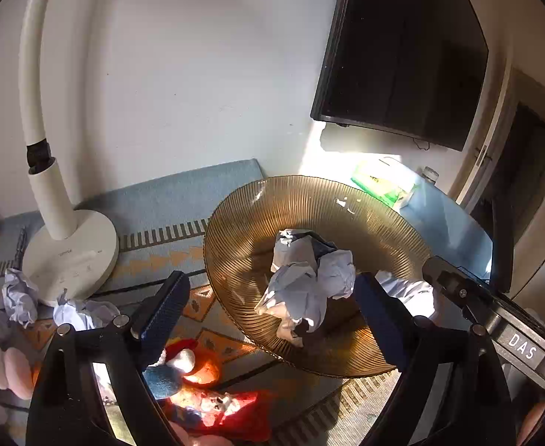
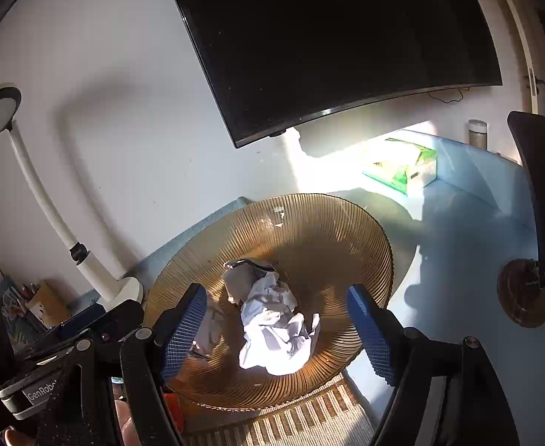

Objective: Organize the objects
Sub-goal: 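Carry both paper balls into the amber bowl and open both tools, then move both open tools back toward the snack box and plush stack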

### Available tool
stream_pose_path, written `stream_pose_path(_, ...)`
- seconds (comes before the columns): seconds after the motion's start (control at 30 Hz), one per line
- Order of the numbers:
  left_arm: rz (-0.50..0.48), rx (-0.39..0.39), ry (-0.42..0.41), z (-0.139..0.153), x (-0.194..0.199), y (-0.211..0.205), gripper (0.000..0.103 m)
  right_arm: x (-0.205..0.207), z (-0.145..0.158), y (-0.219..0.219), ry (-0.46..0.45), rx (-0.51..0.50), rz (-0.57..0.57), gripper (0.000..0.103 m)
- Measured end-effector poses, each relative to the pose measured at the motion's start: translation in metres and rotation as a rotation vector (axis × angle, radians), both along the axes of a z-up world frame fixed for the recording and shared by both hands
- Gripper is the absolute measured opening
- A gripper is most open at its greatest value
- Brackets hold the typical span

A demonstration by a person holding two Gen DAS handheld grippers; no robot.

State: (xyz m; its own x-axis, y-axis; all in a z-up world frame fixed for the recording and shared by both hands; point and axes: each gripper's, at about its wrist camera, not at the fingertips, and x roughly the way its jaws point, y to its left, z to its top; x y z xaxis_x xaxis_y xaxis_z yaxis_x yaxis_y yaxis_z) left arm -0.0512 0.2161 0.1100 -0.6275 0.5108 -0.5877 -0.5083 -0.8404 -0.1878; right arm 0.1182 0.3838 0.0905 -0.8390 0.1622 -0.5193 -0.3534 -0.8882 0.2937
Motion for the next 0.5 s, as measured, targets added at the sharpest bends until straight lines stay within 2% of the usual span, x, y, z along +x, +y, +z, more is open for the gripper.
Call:
stream_pose_path(0.17,0.012,0.008,0.031,0.015,0.019,-0.03,0.091,0.016,0.011,-0.02,0.02,0.034,0.024,0.077)
stream_pose_path(0.27,0.042,0.031,0.045,0.023,0.037,-0.06,0.091,0.023,0.017,-0.046,0.029,0.047,0.088,0.077)
stream_pose_path(0.4,0.128,0.071,0.066,0.034,0.064,-0.112,0.091,0.028,0.025,-0.088,0.038,0.039,0.197,0.077)
stream_pose_path(0.5,0.226,-0.014,0.08,0.032,0.081,-0.144,0.091,0.029,0.026,-0.122,0.038,0.044,0.273,0.077)
